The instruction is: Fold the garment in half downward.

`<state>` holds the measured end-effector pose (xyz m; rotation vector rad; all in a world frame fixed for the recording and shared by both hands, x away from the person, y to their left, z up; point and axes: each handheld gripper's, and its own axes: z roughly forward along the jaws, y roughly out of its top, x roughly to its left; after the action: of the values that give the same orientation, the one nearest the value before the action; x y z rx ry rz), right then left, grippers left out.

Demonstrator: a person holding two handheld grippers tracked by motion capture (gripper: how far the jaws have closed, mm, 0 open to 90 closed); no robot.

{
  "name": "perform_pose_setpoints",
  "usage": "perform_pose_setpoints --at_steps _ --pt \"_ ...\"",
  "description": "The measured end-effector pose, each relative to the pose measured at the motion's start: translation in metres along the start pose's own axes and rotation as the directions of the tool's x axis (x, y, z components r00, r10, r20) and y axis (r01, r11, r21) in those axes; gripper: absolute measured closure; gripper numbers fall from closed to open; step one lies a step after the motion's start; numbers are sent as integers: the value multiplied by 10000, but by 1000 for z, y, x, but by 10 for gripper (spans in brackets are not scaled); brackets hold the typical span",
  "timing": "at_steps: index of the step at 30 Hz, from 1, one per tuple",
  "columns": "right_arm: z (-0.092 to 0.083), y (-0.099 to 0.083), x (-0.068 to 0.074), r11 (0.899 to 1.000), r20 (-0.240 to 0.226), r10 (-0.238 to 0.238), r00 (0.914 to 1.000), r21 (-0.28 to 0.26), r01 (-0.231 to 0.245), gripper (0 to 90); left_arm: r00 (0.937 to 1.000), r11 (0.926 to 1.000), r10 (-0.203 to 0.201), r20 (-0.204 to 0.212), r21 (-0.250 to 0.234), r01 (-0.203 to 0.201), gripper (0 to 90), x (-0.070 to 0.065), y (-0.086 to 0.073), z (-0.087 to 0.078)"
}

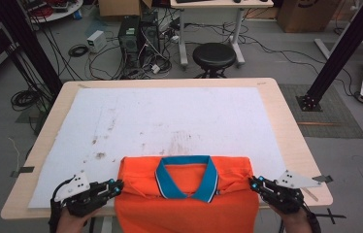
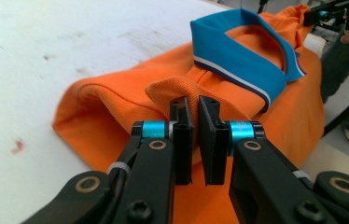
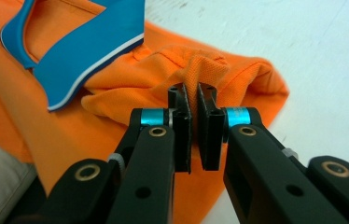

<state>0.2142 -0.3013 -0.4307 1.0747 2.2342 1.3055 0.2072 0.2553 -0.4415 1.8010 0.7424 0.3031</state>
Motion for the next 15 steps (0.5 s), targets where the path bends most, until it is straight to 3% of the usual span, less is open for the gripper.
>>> perform_pose_setpoints --at_steps 2,4,5,8,10,15 --pt "-1 -5 1 9995 -1 325 9995 -17 -325 808 9996 9998 -213 -187 -56 212 808 -2 -4 0" --pt "-3 -7 -1 9969 -83 736 9973 -266 -738 708 9965 9976 -689 -472 -93 686 609 0 -2 -1" --pt "-5 -6 -2 9947 15 957 9954 -383 -956 654 9950 9972 -723 -683 -211 711 560 1 0 -2" --pt "-8 0 -5 9915 357 1171 9925 -619 -1147 601 9839 9888 -1407 -1098 -650 1341 433 9 10 -3" --pt "-8 5 -9 9892 560 1280 9902 -785 -1234 568 9798 9859 -1540 -1276 -848 1439 426 15 17 0" --pt "3 20 -21 9899 1358 1383 9810 -503 -1326 526 9701 9810 -1931 -1472 -491 1878 395 32 31 22"
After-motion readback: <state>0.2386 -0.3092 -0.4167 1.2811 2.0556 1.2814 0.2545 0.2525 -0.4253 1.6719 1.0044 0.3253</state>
